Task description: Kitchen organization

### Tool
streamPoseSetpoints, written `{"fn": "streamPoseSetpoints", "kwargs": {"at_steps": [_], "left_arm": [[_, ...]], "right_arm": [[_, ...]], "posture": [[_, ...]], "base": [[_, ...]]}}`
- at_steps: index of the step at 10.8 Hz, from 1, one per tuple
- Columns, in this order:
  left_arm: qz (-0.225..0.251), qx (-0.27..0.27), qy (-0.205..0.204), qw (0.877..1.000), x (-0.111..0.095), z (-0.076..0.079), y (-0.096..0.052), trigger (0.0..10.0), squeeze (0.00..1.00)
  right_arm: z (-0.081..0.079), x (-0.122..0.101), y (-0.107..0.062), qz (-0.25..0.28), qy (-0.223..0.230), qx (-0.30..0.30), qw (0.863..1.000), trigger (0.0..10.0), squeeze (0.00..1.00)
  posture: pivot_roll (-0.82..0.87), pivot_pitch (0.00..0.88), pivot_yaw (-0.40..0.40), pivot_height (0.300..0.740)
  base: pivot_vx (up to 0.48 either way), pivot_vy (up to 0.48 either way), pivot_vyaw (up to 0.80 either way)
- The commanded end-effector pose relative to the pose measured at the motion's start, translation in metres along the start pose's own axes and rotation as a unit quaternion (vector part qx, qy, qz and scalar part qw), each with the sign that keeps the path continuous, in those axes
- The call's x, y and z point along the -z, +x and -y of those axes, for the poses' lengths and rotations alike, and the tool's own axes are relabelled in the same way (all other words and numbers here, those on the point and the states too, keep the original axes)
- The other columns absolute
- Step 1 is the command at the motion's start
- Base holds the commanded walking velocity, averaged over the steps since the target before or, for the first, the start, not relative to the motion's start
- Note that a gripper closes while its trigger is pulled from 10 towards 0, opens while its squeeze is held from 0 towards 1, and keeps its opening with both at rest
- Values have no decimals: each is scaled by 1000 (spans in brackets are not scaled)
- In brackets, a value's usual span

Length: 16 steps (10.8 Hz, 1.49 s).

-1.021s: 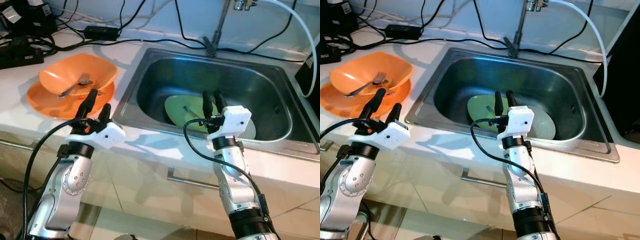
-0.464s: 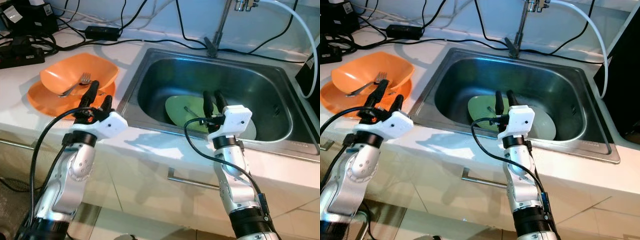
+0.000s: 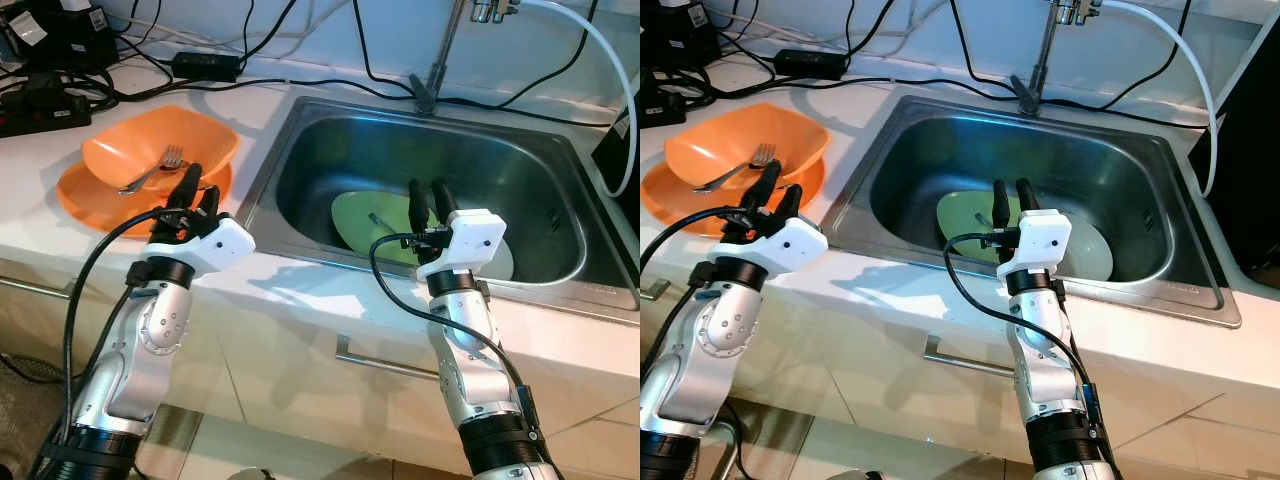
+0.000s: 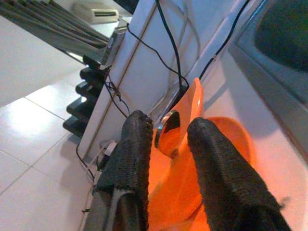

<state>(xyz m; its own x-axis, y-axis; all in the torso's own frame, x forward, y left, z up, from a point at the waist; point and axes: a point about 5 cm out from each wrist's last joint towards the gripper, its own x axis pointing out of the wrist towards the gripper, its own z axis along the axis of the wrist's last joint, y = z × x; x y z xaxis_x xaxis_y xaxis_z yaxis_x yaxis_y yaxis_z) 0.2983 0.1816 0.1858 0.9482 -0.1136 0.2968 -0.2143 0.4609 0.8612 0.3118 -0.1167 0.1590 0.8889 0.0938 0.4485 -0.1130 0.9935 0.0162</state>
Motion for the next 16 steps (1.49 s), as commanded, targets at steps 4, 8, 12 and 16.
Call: {"fn": "streamPoseSetpoints", "kwargs": {"at_steps": [4, 8, 12, 16], "left_arm": [[9, -13, -17, 1000, -8, -3, 4, 0, 0], [19, -21, -26, 999, -14, -6, 8, 0, 0], [68, -65, -112, 989, -36, -18, 13, 0, 0], [174, -99, -227, 953, -83, -43, 25, 0, 0]], "right_arm": [[2, 3, 0, -12, -2, 7, 1000, 10000, 0], [3, 3, 2, -12, -4, 7, 1000, 10000, 0], [3, 3, 2, -12, -5, 7, 1000, 10000, 0], [2, 4, 3, -12, -5, 8, 1000, 10000, 0]], "posture": [[172, 76, -40, 740], [173, 81, -42, 740], [169, 70, -44, 740], [171, 76, -44, 740]], "base": [[0, 0, 0], [0, 0, 0], [0, 0, 0], [0, 0, 0]]}}
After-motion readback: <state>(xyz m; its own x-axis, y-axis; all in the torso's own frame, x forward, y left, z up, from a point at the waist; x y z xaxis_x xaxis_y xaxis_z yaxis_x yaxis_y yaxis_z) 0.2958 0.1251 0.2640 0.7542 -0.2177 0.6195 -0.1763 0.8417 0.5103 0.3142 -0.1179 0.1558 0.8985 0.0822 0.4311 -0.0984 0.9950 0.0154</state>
